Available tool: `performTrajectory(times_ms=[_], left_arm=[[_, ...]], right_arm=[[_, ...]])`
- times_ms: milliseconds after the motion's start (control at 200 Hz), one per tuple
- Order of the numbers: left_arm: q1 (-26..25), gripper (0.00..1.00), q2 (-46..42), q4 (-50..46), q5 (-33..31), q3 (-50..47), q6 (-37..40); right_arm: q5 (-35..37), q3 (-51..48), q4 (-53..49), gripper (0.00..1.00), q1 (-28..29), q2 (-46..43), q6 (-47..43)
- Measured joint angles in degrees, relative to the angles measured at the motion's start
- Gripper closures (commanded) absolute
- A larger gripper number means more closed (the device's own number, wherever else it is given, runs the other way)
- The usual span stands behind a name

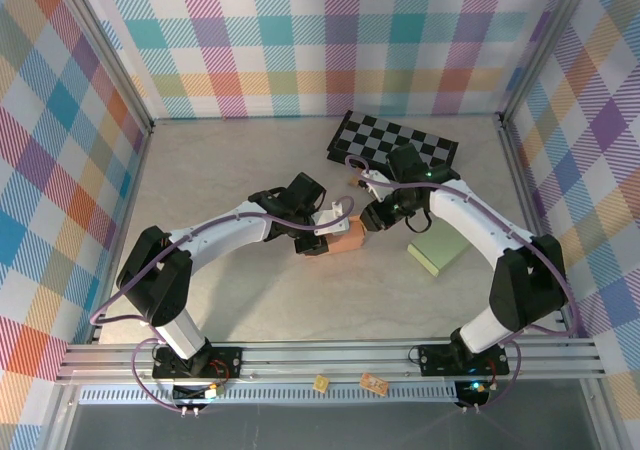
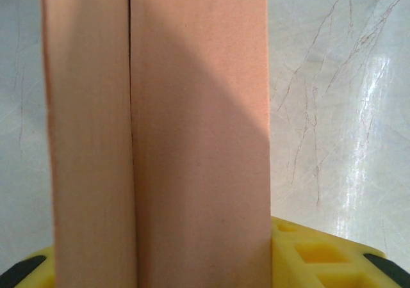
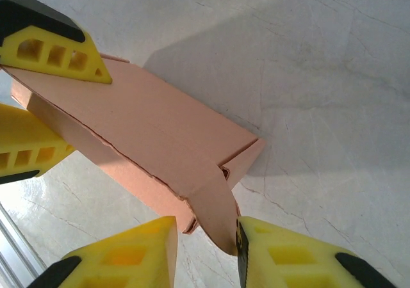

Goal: Fold the paper box

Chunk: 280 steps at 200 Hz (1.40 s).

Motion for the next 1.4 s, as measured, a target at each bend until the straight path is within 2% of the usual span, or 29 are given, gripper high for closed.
performTrajectory(times_ms=[690, 1400], left_arm=[[0.0, 0.54, 0.8, 0.4, 0.0, 0.0, -1.5], [0.5, 0.54, 1.4, 0.9, -0.5, 0.3, -3.9]], right_arm=[[5.7, 2.8, -1.7, 0.88, 2.6, 2.2, 2.9], [9.0, 3.2, -0.7, 1.00, 4.8, 2.5, 18.6]])
